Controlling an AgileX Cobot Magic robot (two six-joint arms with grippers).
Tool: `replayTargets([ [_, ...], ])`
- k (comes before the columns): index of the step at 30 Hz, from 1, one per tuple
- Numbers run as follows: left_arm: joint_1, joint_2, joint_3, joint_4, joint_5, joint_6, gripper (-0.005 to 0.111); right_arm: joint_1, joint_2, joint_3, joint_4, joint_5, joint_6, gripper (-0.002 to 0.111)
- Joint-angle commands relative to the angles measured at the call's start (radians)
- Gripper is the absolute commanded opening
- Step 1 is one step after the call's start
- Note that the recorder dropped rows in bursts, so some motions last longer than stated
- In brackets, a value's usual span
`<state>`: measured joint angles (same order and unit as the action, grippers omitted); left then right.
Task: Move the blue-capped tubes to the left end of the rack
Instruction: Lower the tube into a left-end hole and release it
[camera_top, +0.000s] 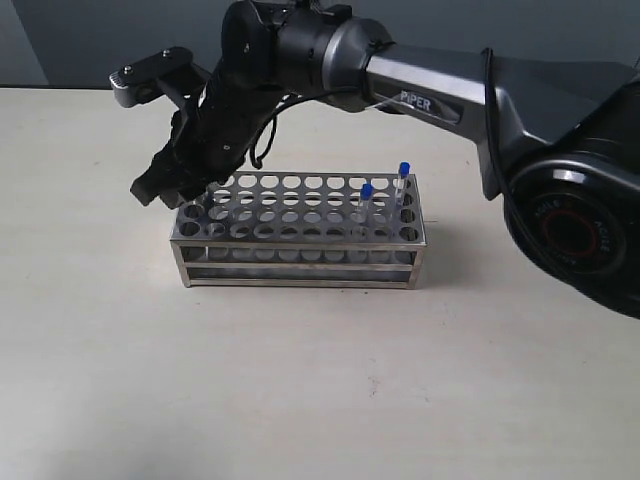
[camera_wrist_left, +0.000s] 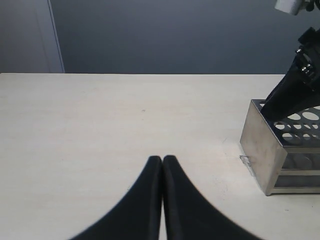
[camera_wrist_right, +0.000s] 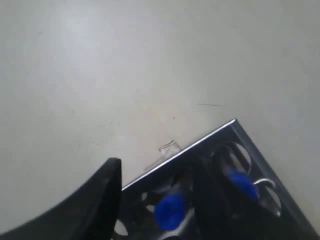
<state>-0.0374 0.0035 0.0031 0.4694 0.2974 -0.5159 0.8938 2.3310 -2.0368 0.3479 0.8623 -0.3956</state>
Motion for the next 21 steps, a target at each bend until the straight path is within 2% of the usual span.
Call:
replayTargets([
  [1,-0.006,-0.004,-0.003,-0.001,-0.007,-0.001,0.001,0.004,-0.047,-0.002,-0.03,0.03,0.011,0.046],
  [11,-0.006,-0.004,-0.003,-0.001,-0.007,-0.001,0.001,0.002,-0.178,-0.002,-0.365,0.144,0.192,0.046],
  [17,-0.006,-0.004,-0.003,-0.001,-0.007,-0.001,0.001,0.002,-0.213,-0.002,-0.486,0.302,0.201,0.046],
  [21,-0.006,-0.004,-0.003,-0.001,-0.007,-0.001,0.001,0.002,-0.214,0.009,-0.597,0.359,0.276,0.046],
])
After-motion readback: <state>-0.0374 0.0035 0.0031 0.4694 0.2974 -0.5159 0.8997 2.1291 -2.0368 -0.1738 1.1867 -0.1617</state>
